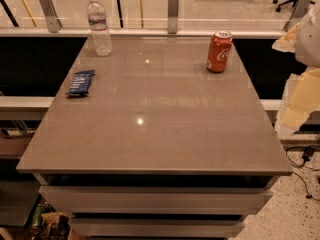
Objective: Move coke can near rxbar blueberry
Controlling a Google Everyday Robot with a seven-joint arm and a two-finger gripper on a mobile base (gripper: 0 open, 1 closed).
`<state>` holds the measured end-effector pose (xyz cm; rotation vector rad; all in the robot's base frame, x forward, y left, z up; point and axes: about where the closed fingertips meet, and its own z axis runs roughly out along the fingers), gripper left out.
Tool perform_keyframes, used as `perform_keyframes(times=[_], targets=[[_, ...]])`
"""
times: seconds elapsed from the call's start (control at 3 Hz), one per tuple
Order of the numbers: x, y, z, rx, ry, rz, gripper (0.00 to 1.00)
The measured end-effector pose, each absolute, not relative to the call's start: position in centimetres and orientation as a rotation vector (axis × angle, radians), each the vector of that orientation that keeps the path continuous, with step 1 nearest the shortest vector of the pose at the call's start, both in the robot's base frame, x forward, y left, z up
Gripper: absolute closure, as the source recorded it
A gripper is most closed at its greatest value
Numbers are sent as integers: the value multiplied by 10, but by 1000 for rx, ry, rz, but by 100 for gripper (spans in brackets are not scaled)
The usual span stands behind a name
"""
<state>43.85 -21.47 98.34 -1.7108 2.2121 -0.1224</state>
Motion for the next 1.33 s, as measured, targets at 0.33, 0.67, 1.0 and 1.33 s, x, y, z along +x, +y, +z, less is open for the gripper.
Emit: perform_keyframes(times=[0.33,0.67,1.0,1.33], targets=[[438,-215,983,-1711,2212,-122,0],[441,-219,985,-1677,2209,-115,0],[450,-230,988,-1619,2191,-111,0],[460,-248,994,-1464,2185,-98,0]])
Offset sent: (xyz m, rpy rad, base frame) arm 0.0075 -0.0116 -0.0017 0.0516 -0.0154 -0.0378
